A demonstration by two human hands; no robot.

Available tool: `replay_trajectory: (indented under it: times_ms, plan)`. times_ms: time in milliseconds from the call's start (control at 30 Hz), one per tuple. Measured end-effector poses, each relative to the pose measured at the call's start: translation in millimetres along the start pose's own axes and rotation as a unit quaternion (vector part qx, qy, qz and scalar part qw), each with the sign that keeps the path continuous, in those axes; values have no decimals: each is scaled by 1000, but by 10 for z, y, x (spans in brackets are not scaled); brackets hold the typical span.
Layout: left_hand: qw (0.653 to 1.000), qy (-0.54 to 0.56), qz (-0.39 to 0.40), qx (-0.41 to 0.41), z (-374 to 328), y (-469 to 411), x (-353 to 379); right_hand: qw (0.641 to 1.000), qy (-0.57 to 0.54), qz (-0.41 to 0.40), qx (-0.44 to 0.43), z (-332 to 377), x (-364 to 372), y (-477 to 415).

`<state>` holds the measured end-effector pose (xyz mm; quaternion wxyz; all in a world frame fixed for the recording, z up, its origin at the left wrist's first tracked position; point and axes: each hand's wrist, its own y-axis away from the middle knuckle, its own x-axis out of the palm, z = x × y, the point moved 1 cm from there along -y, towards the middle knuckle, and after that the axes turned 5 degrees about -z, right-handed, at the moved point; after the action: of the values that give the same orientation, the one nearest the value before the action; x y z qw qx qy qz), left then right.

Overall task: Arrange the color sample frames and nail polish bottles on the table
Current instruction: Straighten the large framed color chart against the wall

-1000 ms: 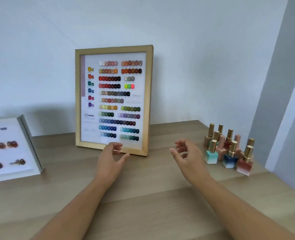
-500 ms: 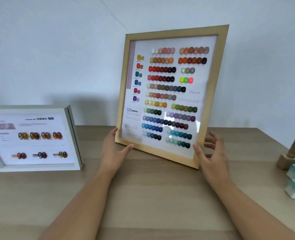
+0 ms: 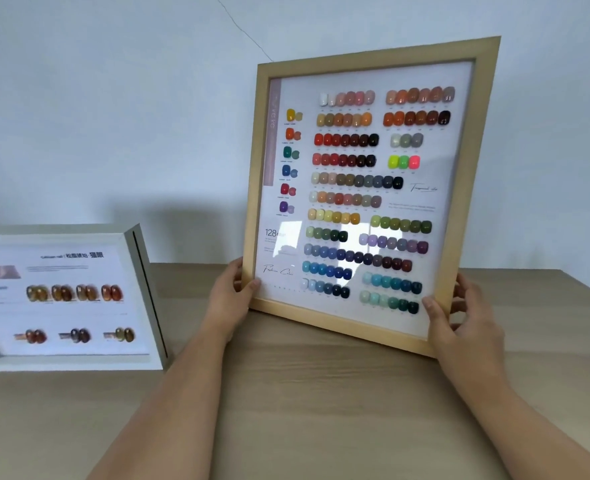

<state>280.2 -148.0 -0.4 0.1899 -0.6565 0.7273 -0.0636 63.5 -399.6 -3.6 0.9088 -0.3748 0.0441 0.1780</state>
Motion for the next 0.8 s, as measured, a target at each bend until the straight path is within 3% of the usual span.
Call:
replay_trajectory:
  times_ms: [333, 800]
  plan:
    - [999, 17, -48, 15, 11, 119, -47, 999, 35, -29, -27, -51, 148, -147]
    - [996, 3, -85, -1, 145, -126, 133, 999, 49, -5, -19, -299, 616, -546]
